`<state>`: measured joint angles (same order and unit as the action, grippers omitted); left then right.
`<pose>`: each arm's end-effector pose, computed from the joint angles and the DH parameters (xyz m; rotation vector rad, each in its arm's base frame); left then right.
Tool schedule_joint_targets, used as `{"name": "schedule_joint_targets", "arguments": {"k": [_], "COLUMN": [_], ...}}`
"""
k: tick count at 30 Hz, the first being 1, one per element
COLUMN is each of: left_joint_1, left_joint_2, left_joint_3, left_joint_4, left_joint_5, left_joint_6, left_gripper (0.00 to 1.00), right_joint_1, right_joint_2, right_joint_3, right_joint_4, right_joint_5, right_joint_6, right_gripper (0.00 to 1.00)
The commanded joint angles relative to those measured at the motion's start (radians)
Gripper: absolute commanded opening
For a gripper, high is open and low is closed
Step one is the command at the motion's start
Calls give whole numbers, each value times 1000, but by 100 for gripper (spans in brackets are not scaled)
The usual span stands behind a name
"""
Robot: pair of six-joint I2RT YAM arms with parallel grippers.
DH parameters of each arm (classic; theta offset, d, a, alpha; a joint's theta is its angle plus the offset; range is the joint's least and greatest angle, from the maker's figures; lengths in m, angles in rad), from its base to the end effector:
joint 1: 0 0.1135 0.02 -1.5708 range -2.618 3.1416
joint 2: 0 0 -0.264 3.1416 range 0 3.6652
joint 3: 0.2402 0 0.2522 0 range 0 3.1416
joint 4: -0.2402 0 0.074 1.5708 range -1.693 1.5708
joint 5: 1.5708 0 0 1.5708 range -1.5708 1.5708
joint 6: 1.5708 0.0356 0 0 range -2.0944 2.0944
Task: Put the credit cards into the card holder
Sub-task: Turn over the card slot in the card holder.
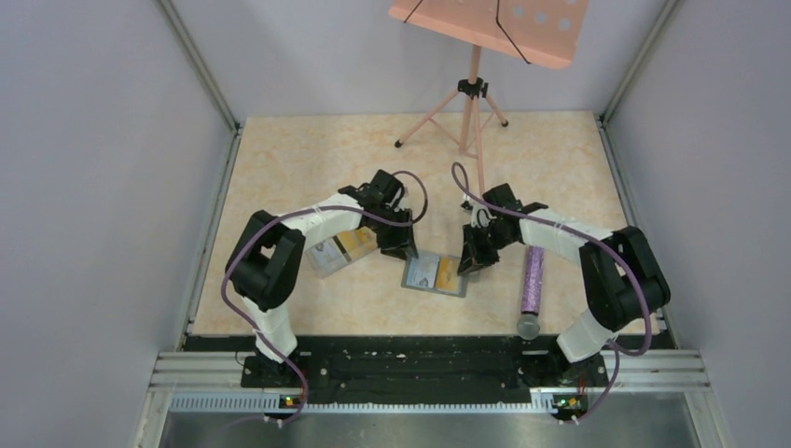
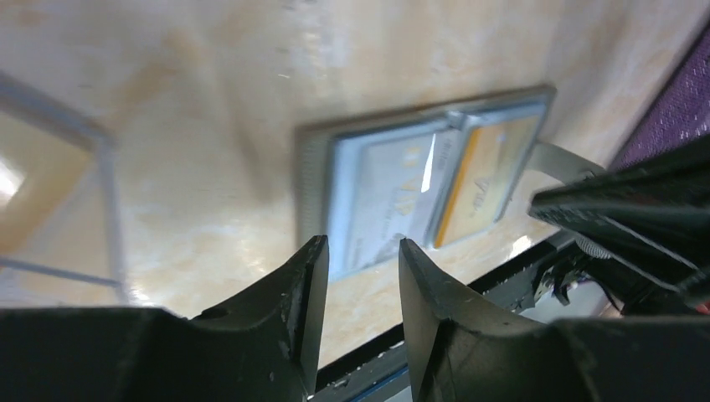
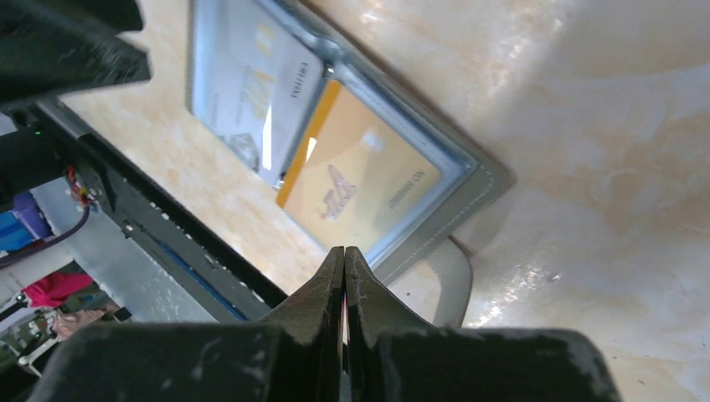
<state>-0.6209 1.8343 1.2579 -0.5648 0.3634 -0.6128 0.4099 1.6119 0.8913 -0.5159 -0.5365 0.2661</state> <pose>0.2948 -0.2264 0.1877 0.1277 2.8928 -0.7987 0.2576 0.1318 0.1619 -0.3389 2.8530 0.9048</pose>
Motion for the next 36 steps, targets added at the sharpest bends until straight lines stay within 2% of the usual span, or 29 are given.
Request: {"name": "schedule_joint_targets", "arguments": {"k": [1,9,18,31,36], "left_joint_1": [61,76,30,4,-23], "left_joint_2": [-42,37,112,165,152], "left_joint_3": [-60,-15,83,168,207], "left_joint_4": [113,106,2,-95,-137], "left_joint_5": [72,97,19,-53,-76], "left_joint_6": [-50,-38,18,59,75], "left_gripper": [42,36,38,38,34], "right_joint_1": [20,91,99,107,111], "right_joint_2": [-60,89,167,251,257], "right_joint_3": [47,83,92,107,120], "right_joint_4": [75,156,240,156,134], "right_joint_5": [-73,-91,-128,-15,9], "right_joint_6": [29,58,81,60,54], "right_gripper": [0,0,0,0,0]}}
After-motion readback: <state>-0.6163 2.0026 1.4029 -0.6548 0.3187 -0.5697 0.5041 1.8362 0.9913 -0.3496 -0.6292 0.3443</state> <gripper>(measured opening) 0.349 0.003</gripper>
